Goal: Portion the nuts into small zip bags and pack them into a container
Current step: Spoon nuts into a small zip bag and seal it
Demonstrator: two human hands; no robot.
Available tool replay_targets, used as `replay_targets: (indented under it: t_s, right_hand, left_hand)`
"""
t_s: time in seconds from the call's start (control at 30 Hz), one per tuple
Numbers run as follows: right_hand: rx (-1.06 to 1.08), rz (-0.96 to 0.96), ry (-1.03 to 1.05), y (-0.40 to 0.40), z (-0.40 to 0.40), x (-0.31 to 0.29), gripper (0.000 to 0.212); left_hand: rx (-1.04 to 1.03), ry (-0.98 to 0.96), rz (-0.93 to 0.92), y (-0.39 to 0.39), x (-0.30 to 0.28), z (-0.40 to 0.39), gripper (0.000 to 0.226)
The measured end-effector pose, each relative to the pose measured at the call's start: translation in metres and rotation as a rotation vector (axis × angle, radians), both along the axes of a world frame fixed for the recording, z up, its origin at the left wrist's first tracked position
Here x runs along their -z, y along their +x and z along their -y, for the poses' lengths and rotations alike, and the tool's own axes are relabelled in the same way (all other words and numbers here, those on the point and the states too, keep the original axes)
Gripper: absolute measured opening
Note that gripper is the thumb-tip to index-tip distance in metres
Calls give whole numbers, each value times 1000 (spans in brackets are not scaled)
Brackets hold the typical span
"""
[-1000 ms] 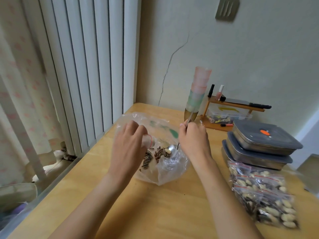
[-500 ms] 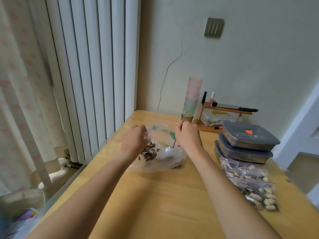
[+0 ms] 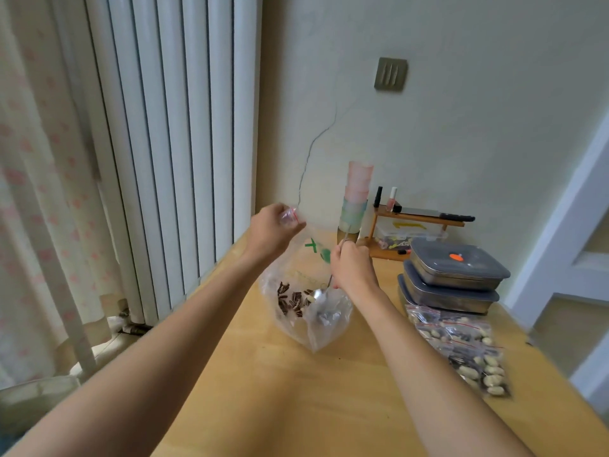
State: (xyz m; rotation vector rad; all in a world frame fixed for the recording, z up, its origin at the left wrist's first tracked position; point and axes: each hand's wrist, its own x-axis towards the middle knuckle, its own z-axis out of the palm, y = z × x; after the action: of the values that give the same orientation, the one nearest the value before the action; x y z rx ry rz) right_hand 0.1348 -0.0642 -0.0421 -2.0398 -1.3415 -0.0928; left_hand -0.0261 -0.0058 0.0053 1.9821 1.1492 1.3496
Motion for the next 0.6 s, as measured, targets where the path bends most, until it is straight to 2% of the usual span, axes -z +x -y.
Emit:
replay_targets:
  t_s: [0.2, 0.37, 0.5, 0.53, 0.6]
  right_hand:
    - [-9, -18, 1, -8, -1, 2, 33]
    - [47, -57, -1, -10, 0, 5, 34]
    - [106, -334, 87, -6, 5, 18, 29]
    - [132, -415, 99, -4, 8, 20, 30]
    - [168, -549, 122, -2, 11, 26, 38]
  left_hand:
    - [98, 69, -46, 24, -49, 7, 24]
    - [237, 72, -23, 39, -67, 18, 24]
    - [312, 76, 1, 43, -60, 24, 25]
    - [272, 99, -35, 43, -58, 23, 25]
    - [79, 191, -221, 37, -55, 19, 20]
